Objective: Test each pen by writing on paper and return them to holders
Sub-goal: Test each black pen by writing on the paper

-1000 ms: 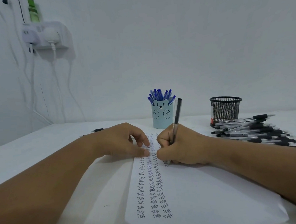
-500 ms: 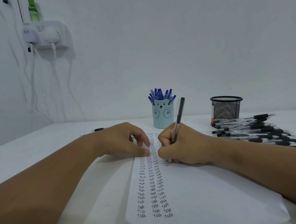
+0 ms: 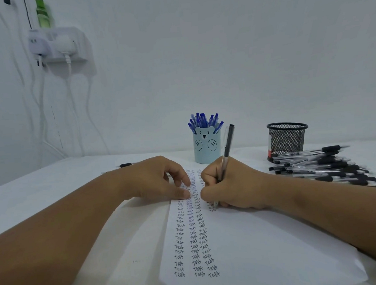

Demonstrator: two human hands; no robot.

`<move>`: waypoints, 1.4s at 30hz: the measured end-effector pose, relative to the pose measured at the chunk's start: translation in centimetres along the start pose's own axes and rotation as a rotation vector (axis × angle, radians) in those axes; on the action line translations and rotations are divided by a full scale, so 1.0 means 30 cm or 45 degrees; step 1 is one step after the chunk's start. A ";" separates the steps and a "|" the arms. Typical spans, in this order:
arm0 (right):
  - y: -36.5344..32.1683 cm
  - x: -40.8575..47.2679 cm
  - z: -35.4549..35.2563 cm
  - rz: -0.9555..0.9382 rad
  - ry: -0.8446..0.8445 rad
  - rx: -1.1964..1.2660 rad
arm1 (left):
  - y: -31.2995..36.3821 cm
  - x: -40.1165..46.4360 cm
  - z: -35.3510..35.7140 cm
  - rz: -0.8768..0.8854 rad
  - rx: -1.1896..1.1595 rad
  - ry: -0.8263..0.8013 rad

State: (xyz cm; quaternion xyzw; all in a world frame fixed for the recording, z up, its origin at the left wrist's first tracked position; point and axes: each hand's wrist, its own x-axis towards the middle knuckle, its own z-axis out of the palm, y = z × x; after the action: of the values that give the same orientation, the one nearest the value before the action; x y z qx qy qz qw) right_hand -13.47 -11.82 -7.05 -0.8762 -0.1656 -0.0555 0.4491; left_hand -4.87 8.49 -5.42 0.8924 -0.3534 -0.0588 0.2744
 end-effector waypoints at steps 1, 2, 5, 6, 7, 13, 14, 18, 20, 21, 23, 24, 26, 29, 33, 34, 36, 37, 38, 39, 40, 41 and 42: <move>-0.001 0.000 0.000 -0.001 -0.003 -0.009 | 0.000 0.000 0.000 0.002 -0.006 -0.003; -0.002 -0.001 0.000 -0.006 -0.007 -0.018 | -0.001 0.000 0.001 0.003 -0.010 -0.005; -0.005 0.000 0.002 -0.019 -0.017 -0.044 | -0.002 -0.001 -0.001 0.006 -0.013 -0.012; -0.007 0.000 0.004 -0.024 -0.018 -0.055 | -0.003 -0.002 -0.001 0.007 -0.014 -0.013; -0.009 0.000 0.004 -0.028 -0.019 -0.066 | -0.003 -0.001 -0.001 0.008 -0.016 -0.013; -0.011 0.001 0.003 -0.050 -0.033 -0.093 | -0.002 0.001 -0.001 0.012 -0.019 -0.011; -0.009 0.003 0.003 -0.048 -0.039 -0.089 | -0.002 0.000 -0.002 0.008 -0.021 -0.009; -0.001 0.001 0.005 -0.026 -0.015 -0.045 | -0.004 -0.002 -0.001 0.005 -0.012 -0.007; 0.000 0.001 0.012 0.001 0.096 0.127 | -0.003 -0.003 -0.001 0.011 0.003 0.002; -0.003 0.003 0.011 0.045 0.172 0.256 | -0.001 -0.003 0.000 0.013 0.007 0.002; -0.007 0.014 -0.003 0.067 0.302 0.393 | 0.004 -0.002 -0.001 0.005 0.012 -0.005; -0.007 0.020 -0.011 0.026 0.348 0.371 | 0.006 -0.002 -0.001 -0.003 0.016 -0.008; -0.006 0.030 -0.019 -0.080 0.425 0.279 | 0.005 0.000 -0.002 -0.005 0.016 -0.013; 0.002 0.039 -0.029 -0.177 0.523 0.260 | 0.000 0.001 -0.002 0.000 0.006 -0.017; 0.022 0.041 -0.048 -0.184 0.515 0.226 | -0.003 0.003 -0.002 -0.003 0.008 -0.012; 0.029 0.042 -0.050 -0.186 0.530 0.130 | -0.003 0.002 -0.002 -0.004 0.007 -0.010; 0.043 0.044 -0.051 -0.255 0.602 -0.089 | -0.001 0.000 -0.001 -0.003 0.001 -0.007; 0.051 0.047 -0.053 -0.312 0.633 -0.190 | 0.000 -0.001 -0.001 -0.003 -0.002 -0.005; 0.058 0.049 -0.055 -0.358 0.649 -0.265 | 0.002 -0.001 0.000 -0.001 -0.004 -0.004; 0.064 0.052 -0.057 -0.388 0.652 -0.320 | 0.001 -0.001 0.000 0.003 -0.004 -0.005; 0.067 0.053 -0.058 -0.404 0.640 -0.365 | 0.002 -0.001 0.000 0.006 -0.004 -0.006; 0.070 0.052 -0.059 -0.411 0.619 -0.403 | 0.002 -0.002 0.001 0.007 -0.006 -0.009; 0.069 0.050 -0.058 -0.411 0.590 -0.439 | 0.001 -0.002 0.001 0.006 -0.009 -0.010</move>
State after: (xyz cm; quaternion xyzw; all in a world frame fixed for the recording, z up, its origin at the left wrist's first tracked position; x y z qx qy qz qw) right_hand -11.28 -13.98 -7.23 -0.8658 -0.1839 -0.3512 0.3052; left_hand -4.94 8.49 -5.42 0.8903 -0.3563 -0.0628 0.2764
